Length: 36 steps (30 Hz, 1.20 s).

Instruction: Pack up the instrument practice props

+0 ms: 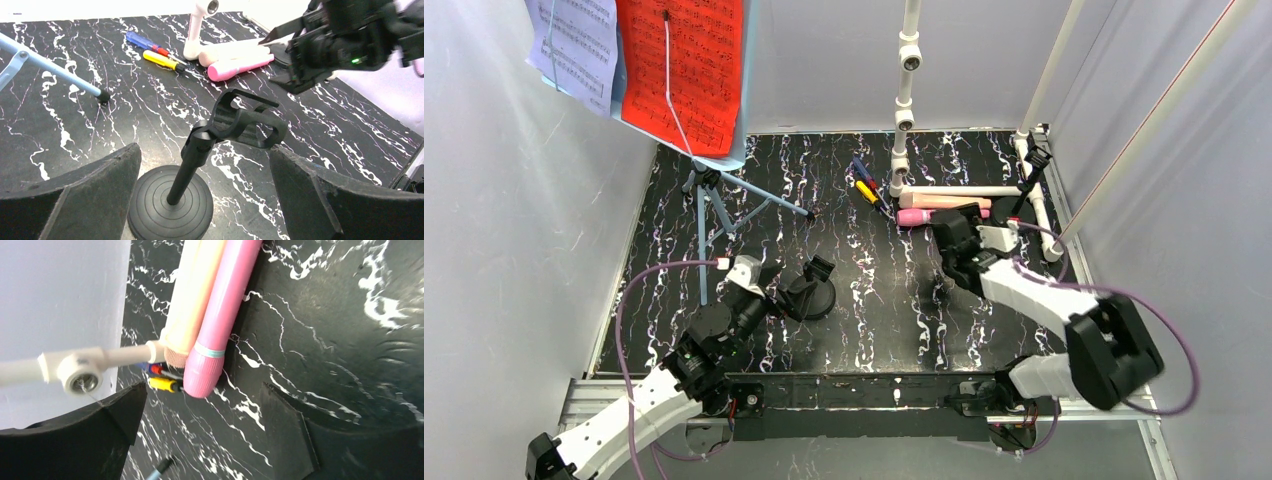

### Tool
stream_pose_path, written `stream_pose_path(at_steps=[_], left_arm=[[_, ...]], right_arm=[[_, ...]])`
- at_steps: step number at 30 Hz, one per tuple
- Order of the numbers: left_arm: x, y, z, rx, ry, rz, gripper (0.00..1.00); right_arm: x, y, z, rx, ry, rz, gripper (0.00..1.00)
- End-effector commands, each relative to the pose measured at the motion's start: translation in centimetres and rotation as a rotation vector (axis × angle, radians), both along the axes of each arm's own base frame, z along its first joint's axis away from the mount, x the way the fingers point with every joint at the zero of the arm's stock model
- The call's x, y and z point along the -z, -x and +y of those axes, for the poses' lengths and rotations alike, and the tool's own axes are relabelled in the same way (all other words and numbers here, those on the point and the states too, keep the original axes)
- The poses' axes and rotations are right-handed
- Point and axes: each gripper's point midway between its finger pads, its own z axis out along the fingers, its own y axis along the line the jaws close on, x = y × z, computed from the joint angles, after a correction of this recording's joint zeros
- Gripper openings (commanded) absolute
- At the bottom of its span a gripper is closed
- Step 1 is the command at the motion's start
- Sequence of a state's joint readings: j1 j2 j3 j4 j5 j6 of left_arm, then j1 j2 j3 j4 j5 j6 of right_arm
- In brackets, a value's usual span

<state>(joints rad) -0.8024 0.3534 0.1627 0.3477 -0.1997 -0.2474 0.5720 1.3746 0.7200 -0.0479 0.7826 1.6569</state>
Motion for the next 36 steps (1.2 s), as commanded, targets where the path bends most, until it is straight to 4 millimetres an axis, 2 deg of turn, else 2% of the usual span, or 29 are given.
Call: stream_pose_path(at_steps=[1, 5, 8, 11, 16, 20, 25, 28, 32, 36], left_arm=[[-1.9, 0.2, 0.3, -0.023, 0.059, 0.048, 0.98], [-2.7, 0.5, 0.4, -0.029, 0.09, 0.105, 0.98], [-3.4, 0.7, 0.7, -0.045, 0.103, 0.167, 0.98], [-4.1, 1.1, 1.1, -0.057, 0.063, 0.222, 0.98], [-5.9, 2.1, 1.9, -0.058, 0.01, 0.281, 0.98], [-7.6, 2.8, 3.0, -0.068, -0.06, 0.298, 0.98], [-9.9, 3.7, 4.3, -0.045, -0.206, 0.281, 0.98], [-10.6, 3.9, 4.7, -0.015, -0.29, 0.241, 0.98], [-9.5, 2.6, 6.4, -0.118, -0.367, 0.208, 0.98], [-8.4, 2.3, 6.3, -0.119, -0.347, 0.19, 0.98]], right_arm=[[-2.3, 2.4, -0.2, -0.242, 0.197, -0.041, 0.95], [-4.4, 4.5, 0.9, -0.5, 0.343, -0.122, 0.99], [-6.6, 6.3, 3.3, -0.74, 0.413, -0.303, 0.99], [-8.1, 8.3, 5.1, -0.906, 0.467, -0.47, 0.99], [-9.4, 10.7, 8.8, -1.177, 0.563, -0.668, 0.99], [-10.0, 12.3, 12.1, -1.306, 0.613, -0.819, 0.99], [-10.3, 14.6, 17.1, -1.425, 0.794, -0.975, 0.99], [-10.8, 15.4, 19.5, -1.469, 0.802, -1.076, 0.99], [-11.0, 16.6, 23.0, -1.563, 0.856, -1.154, 0.99], [-11.3, 15.9, 25.1, -1.546, 0.907, -1.167, 0.99]])
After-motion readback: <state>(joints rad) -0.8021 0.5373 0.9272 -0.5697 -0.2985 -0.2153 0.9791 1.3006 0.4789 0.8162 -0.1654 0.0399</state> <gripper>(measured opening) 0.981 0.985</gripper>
